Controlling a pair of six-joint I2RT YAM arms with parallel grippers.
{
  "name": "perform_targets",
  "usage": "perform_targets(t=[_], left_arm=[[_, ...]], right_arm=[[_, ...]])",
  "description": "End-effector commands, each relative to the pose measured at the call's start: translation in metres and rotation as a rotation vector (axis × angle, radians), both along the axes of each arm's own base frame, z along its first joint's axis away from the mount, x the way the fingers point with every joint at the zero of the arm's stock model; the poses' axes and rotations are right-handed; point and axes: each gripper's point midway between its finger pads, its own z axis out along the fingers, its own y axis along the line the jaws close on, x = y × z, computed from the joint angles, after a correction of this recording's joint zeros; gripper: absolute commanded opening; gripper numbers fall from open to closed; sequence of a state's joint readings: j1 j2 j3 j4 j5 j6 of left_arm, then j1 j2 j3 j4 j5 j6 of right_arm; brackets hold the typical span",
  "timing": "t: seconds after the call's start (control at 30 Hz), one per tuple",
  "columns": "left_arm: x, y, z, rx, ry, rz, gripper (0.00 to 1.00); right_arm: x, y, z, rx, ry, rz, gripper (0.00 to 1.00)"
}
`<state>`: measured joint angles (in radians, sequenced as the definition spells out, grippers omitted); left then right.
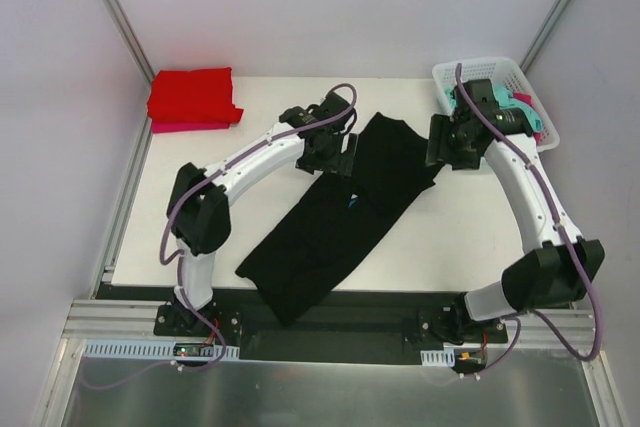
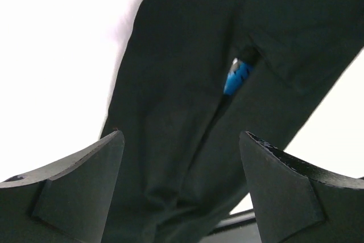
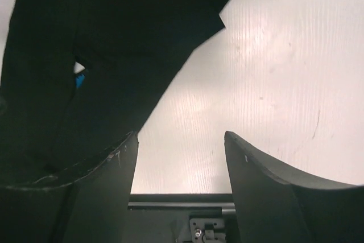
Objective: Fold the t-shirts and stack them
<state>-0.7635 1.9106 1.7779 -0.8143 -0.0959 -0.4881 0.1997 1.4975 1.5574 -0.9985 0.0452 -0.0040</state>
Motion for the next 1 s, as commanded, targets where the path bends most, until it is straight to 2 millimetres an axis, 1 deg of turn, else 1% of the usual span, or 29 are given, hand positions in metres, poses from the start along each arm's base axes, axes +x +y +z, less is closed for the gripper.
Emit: perform_targets(t=[0.0,0.03,0.07,0.1,0.13,0.17,0.2,0.23,0.27,0.33,0.37,0.4,0.43,0.47,0.5,0.53,0.6,0.63,0.67,0.7,0.77,0.8,0.9,0.93,0.97], left_arm=[[0.021,-0.051,0.006,-0.151,-0.023,-0.255,0.82],[0.025,-0.059,-0.01,-0.14,-0.003,-0.298,0.81],[0.032,-0.069,-0.004,-0.166,-0.021,-0.315,0.81],[0.032,-0.076,-0.006,-0.186,-0.006,-0.339,0.81],[0.035,-0.081,-0.02,-0.179,0.014,-0.351,0.81],[0.04,-0.087,-0.014,-0.198,0.0,-0.359,0.81],[0.042,-0.09,-0.015,-0.202,0.002,-0.364,0.8],[0.043,-0.092,-0.025,-0.194,0.016,-0.368,0.8],[0.046,-0.096,-0.021,-0.201,0.004,-0.374,0.8],[0.047,-0.098,-0.029,-0.2,0.014,-0.392,0.79],[0.049,-0.1,-0.03,-0.201,0.009,-0.398,0.79],[0.049,-0.101,-0.034,-0.198,0.013,-0.404,0.79],[0.051,-0.101,-0.042,-0.188,0.022,-0.404,0.79],[0.053,-0.1,-0.048,-0.178,0.027,-0.396,0.8],[0.056,-0.099,-0.052,-0.177,0.033,-0.385,0.79],[0.059,-0.101,-0.061,-0.177,0.047,-0.375,0.79],[0.069,-0.099,-0.068,-0.2,0.063,-0.34,0.79],[0.071,-0.102,-0.074,-0.23,0.091,-0.341,0.79],[0.074,-0.102,-0.078,-0.246,0.103,-0.33,0.79],[0.083,-0.098,-0.087,-0.264,0.126,-0.294,0.79],[0.091,-0.097,-0.089,-0.304,0.148,-0.27,0.79],[0.099,-0.09,-0.097,-0.315,0.171,-0.228,0.79],[0.111,-0.081,-0.104,-0.345,0.199,-0.171,0.79],[0.12,-0.071,-0.111,-0.351,0.209,-0.138,0.78],[0.124,-0.066,-0.114,-0.355,0.217,-0.116,0.78]], right_arm=[[-0.036,-0.013,0.025,0.018,-0.097,-0.095,0.65],[-0.044,-0.012,0.019,0.035,-0.084,-0.105,0.65],[-0.053,-0.01,0.028,0.061,-0.121,-0.098,0.65],[-0.057,-0.007,0.028,0.079,-0.125,-0.09,0.65],[-0.065,-0.002,0.024,0.101,-0.11,-0.073,0.65],[-0.071,-0.002,0.03,0.117,-0.129,-0.068,0.65],[-0.077,0.0,0.029,0.119,-0.122,-0.056,0.65],[-0.083,0.01,0.03,0.165,-0.11,-0.017,0.65],[-0.089,0.013,0.028,0.179,-0.103,0.005,0.64],[-0.1,0.025,0.031,0.234,-0.098,0.057,0.64],[-0.103,0.028,0.029,0.248,-0.091,0.069,0.64],[-0.107,0.031,0.03,0.261,-0.095,0.084,0.64],[-0.111,0.034,0.031,0.281,-0.09,0.1,0.64],[-0.113,0.036,0.029,0.289,-0.087,0.112,0.64],[-0.114,0.04,0.032,0.309,-0.1,0.131,0.64],[-0.119,0.05,0.035,0.361,-0.097,0.17,0.63],[-0.121,0.062,0.039,0.422,-0.104,0.222,0.63],[-0.127,0.071,0.044,0.475,-0.097,0.261,0.63],[-0.129,0.074,0.045,0.491,-0.096,0.272,0.63],[-0.131,0.076,0.045,0.497,-0.094,0.286,0.63],[-0.136,0.076,0.048,0.502,-0.102,0.298,0.63],[-0.138,0.075,0.048,0.5,-0.101,0.3,0.63],[-0.145,0.074,0.052,0.498,-0.108,0.316,0.63],[-0.147,0.075,0.055,0.504,-0.113,0.323,0.63],[-0.149,0.075,0.057,0.509,-0.117,0.328,0.63]])
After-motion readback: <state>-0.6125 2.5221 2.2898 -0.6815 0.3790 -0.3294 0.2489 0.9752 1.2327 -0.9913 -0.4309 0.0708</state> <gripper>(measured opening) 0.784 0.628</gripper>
